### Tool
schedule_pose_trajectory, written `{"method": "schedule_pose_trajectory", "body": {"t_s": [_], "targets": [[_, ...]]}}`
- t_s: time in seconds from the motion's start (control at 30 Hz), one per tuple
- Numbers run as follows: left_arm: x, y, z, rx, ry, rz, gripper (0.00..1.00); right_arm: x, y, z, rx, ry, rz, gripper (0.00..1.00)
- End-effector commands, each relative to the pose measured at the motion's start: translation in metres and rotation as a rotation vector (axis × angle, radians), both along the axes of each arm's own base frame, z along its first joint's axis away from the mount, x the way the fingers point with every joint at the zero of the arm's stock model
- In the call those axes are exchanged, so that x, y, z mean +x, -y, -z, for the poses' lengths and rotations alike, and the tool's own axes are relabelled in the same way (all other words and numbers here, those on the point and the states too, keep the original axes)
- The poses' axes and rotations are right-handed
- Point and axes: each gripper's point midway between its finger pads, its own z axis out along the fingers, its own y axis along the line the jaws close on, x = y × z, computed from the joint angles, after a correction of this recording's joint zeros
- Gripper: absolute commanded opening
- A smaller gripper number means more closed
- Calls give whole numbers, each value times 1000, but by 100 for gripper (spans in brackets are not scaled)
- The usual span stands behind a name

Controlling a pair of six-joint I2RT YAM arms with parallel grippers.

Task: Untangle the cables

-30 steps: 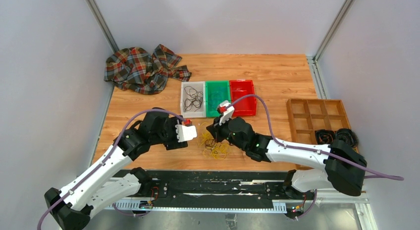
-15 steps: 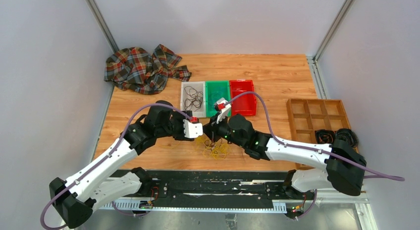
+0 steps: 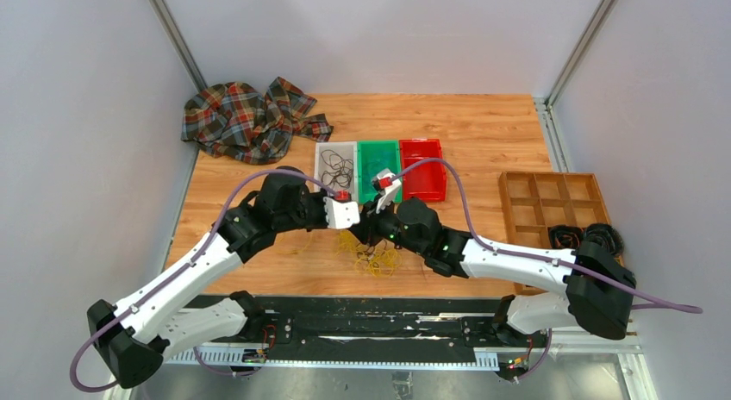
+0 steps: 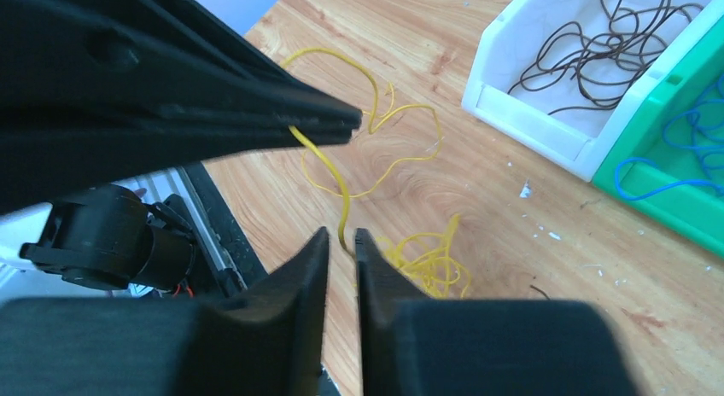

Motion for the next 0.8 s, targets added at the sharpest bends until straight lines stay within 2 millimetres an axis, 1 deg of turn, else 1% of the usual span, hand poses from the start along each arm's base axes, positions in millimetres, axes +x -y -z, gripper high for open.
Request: {"method": "schedule_pose_trajectory", "body": {"t_s": [0.0,0.07,0.17,0.23,0.3,0.43,0.6,0.67,0.77], "targets": [[2,17,-60,-186,-32,-56,0,11,-3,-19,92,3,53,24],[-9,25,-72,-215,-111,-34,0,16,-5,-24,104,8,78,28],[-35,34,-78,-213,-244,52,0,24,-7,-30,123,18,114,30],[-48,34,-78,-191,-288,94,0,28,-9,-36,142,28,125,30],[-53,31,-78,-171,-289,112,0,29,-9,-42,158,38,132,30],[-55,25,-81,-150,-262,116,1,28,-6,-45,176,43,133,29],[-47,22,-95,-147,-191,103,0,21,0,-34,158,17,122,28],[-38,19,-98,-131,-156,75,1,15,5,-33,157,11,106,31],[-27,12,-92,-86,-120,27,1,4,12,-40,162,18,67,43]]}}
